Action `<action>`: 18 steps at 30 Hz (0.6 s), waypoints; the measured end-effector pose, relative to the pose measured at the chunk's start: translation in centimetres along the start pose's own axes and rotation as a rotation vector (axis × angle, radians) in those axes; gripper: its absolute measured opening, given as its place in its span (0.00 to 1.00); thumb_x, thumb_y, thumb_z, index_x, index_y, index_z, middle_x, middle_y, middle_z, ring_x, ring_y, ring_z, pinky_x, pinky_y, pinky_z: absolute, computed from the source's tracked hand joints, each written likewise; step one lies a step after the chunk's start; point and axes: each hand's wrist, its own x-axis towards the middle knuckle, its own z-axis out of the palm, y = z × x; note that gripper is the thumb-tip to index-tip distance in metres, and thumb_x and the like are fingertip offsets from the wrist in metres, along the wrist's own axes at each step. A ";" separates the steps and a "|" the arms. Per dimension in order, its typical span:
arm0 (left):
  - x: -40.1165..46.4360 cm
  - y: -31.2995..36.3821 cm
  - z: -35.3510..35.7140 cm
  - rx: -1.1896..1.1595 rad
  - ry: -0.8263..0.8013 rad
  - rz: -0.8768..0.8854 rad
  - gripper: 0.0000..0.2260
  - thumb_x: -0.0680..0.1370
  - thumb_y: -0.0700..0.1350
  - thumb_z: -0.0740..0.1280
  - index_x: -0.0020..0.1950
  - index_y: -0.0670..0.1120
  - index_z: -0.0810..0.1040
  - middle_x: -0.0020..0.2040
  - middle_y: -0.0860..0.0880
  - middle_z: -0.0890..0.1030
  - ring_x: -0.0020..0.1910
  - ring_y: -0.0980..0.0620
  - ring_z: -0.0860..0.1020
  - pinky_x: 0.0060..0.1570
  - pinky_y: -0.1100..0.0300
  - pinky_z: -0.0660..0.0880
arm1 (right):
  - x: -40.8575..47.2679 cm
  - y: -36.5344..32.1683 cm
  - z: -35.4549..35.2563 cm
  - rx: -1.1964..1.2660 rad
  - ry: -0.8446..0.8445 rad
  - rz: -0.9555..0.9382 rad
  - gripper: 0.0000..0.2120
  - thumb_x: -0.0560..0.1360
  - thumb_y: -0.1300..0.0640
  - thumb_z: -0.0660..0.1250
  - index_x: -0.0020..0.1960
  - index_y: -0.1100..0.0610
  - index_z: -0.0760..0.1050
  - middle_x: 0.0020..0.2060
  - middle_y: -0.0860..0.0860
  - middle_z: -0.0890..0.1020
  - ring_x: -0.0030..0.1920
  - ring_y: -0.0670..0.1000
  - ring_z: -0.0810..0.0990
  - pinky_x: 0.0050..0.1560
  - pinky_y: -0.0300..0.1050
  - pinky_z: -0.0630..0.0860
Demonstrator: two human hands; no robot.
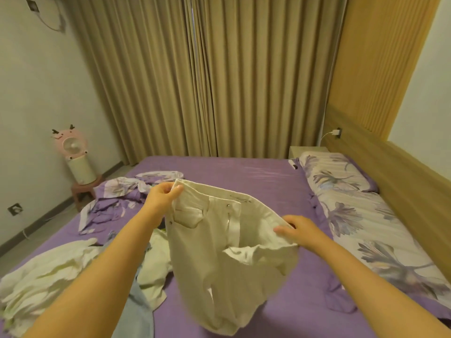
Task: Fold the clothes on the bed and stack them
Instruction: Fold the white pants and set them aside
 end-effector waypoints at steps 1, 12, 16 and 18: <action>-0.2 -1.1 0.3 0.005 -0.003 -0.028 0.09 0.79 0.48 0.65 0.54 0.45 0.79 0.51 0.45 0.81 0.51 0.44 0.79 0.46 0.53 0.75 | -0.1 -0.1 0.1 0.002 -0.007 0.007 0.15 0.74 0.54 0.68 0.30 0.50 0.69 0.24 0.41 0.71 0.27 0.41 0.67 0.30 0.36 0.63; -3.0 -8.6 3.8 -0.023 -0.105 -0.221 0.15 0.78 0.56 0.64 0.42 0.45 0.72 0.38 0.46 0.70 0.38 0.51 0.69 0.38 0.56 0.67 | 0.4 2.3 2.8 0.582 0.082 0.497 0.27 0.75 0.35 0.59 0.52 0.58 0.78 0.43 0.57 0.82 0.44 0.58 0.80 0.44 0.49 0.76; -4.2 -13.1 5.5 0.011 -0.123 -0.308 0.15 0.78 0.54 0.64 0.38 0.44 0.70 0.35 0.48 0.67 0.35 0.52 0.66 0.34 0.59 0.64 | -0.8 5.3 5.8 0.614 0.051 0.541 0.20 0.73 0.41 0.66 0.49 0.59 0.79 0.41 0.57 0.83 0.42 0.57 0.81 0.47 0.53 0.77; -4.6 -16.4 6.7 0.015 -0.137 -0.391 0.12 0.79 0.51 0.63 0.46 0.42 0.77 0.39 0.47 0.74 0.39 0.51 0.71 0.37 0.58 0.68 | -1.5 7.5 8.5 0.642 0.023 0.524 0.18 0.72 0.46 0.69 0.54 0.58 0.79 0.46 0.56 0.84 0.46 0.57 0.82 0.50 0.53 0.78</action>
